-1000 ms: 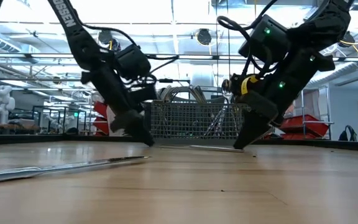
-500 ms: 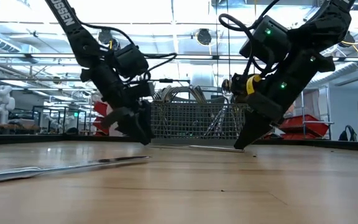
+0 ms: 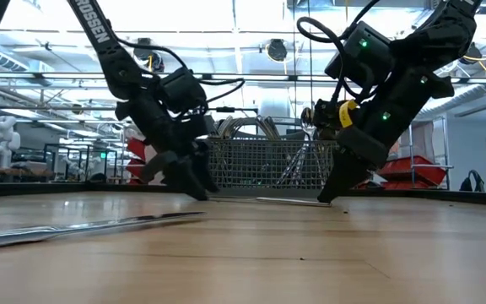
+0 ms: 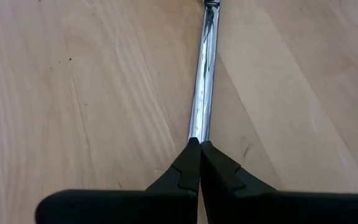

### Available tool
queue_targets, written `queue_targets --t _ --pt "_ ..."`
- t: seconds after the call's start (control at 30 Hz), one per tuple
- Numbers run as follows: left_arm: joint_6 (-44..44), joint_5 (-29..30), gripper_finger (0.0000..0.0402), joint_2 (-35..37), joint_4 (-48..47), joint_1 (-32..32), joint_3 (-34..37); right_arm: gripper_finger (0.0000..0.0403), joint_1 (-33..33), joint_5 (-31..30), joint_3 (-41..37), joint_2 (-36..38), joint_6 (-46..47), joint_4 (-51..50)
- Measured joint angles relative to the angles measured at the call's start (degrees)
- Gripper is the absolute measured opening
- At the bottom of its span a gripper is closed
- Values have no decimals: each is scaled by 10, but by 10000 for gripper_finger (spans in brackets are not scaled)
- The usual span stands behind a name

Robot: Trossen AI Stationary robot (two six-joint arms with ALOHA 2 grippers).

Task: Sort silverware
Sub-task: Put the silver table knife into the silverware organizer

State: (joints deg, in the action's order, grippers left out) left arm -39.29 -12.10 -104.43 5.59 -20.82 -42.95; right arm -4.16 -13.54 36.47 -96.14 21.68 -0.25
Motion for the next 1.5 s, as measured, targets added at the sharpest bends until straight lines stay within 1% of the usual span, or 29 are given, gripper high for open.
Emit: queue_targets --t 0.17,0.37,0.5,0.63,0.73,0.8,0.87,0.93,1.0,1.1,1.23,1.33,1.4,1.5 --pt "2 -45 164 -14 14 0 -1 0 0 1 0 0 -4 0" --pt "13 -71 71 -18 9 -5 0 0 0 5 0 0 -14 0" --pt "13 -75 13 -22 10 -4 0 0 -1 7 0 0 -14 0" --pt "22 -60 7 -21 13 0 0 0 -1 8 0 2 -14 0" --pt "68 -25 5 -7 16 2 3 0 -1 8 0 2 -17 -1" --pt "74 2 11 13 11 1 5 0 -1 7 0 2 -20 -1" --pt "60 25 26 31 2 -4 6 0 -1 8 0 2 -26 -2" --pt "54 37 47 50 -20 -7 7 0 -1 12 0 2 -29 -4" --pt "54 38 73 56 -51 -8 -3 0 -2 15 0 3 -31 -5" --pt "54 33 116 57 -80 -15 -12 0 -5 15 0 3 -35 -6" --pt "54 25 178 58 -72 -18 -12 0 -5 19 0 3 -49 -8" --pt "54 -4 217 58 -84 -18 -13 0 -6 22 1 4 -53 -14" --pt "55 -31 235 58 -101 -17 -13 0 -6 27 1 4 -57 -18" --pt "57 -61 245 59 -137 -17 -16 0 -6 29 1 4 -62 -21"
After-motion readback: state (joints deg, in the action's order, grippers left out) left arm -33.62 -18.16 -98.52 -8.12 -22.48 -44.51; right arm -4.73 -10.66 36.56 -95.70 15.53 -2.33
